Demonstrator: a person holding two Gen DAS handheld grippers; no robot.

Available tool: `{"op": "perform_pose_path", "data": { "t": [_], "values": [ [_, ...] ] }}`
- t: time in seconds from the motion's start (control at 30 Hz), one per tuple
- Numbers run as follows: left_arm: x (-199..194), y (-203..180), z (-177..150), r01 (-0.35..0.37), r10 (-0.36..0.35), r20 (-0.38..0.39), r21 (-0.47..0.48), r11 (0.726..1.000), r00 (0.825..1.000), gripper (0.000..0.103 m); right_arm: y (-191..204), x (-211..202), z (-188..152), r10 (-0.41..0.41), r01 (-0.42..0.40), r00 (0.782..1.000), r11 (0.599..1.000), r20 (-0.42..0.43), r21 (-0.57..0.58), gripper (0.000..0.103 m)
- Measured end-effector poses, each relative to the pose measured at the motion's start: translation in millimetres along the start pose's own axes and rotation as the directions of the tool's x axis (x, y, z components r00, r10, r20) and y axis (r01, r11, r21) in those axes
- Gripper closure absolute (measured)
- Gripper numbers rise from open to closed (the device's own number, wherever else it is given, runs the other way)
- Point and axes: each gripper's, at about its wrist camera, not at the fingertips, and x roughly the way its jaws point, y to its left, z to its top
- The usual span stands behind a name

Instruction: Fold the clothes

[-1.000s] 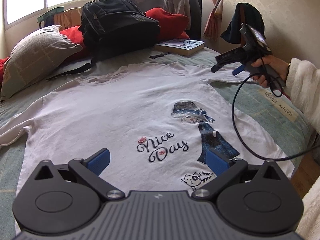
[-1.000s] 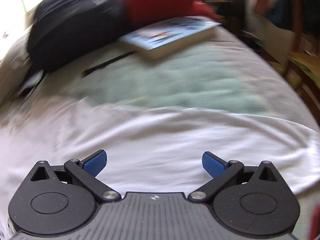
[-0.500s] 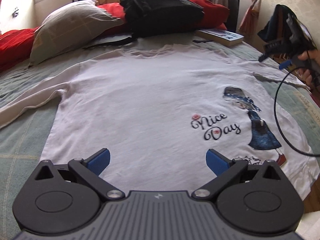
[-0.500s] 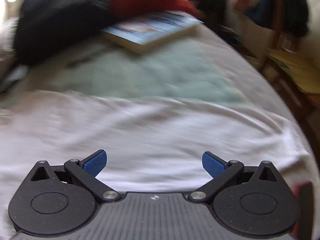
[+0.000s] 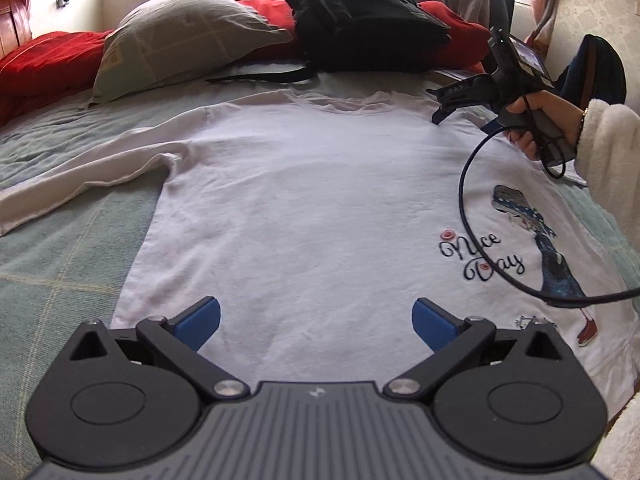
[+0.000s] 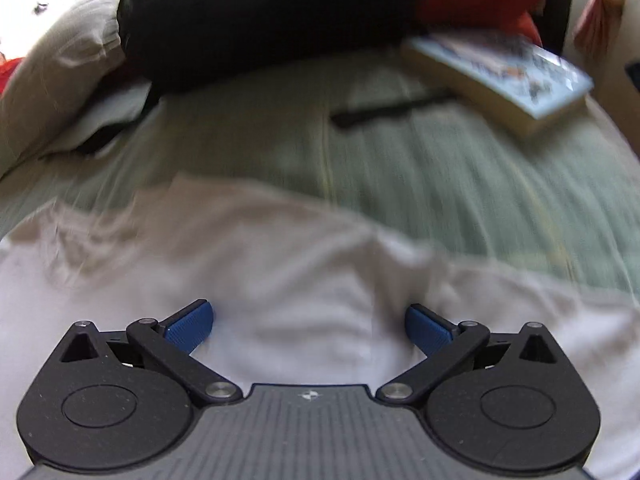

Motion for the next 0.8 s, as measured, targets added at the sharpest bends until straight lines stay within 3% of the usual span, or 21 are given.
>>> {"op": "perform_pose_path", "data": {
  "t": [0.2, 0.33, 0.43, 0.57, 0.7, 0.8],
  "values": [
    [3, 4, 6, -0.011, 0.011, 0.006, -0.006, 1.0, 1.0, 0.002, -6, 17, 29, -0.012, 0.011, 0.999, 1.0, 0.032, 0.024, 0.0],
    [0, 7, 5, -0.028, 0.028, 0.007, 0.003, 1.0, 1.0, 0.002, -3, -10, 29, -0.015, 0.014, 1.0, 0.998, 0.02, 0.06, 0.0],
    [1, 9, 2, -0.043, 0.044, -0.012, 0.015, 0.999, 0.999, 0.002, 14, -49, 5, 0.064, -0.064, 0.998, 0.998, -0.007, -0.021, 0.0],
    [0, 12, -5, -0.049, 0.049, -0.029, 0.022, 0.999, 0.998, 0.002, 53, -86, -44, 0.085, -0.102, 0.992, 0.976, -0.092, -0.194, 0.0],
    [-1, 11, -12, -0.045, 0.046, -0.04, 0.026, 0.999, 0.998, 0.002, 74, -68, -74, 0.069, -0.11, 0.983, 0.963, -0.172, -0.245, 0.0],
    [-5, 8, -21, -0.032, 0.034, -0.05, 0.043, 0.999, 0.998, 0.001, 81, -48, -70, 0.034, -0.062, 0.992, 0.97, -0.124, -0.234, 0.0]
  ]
}}
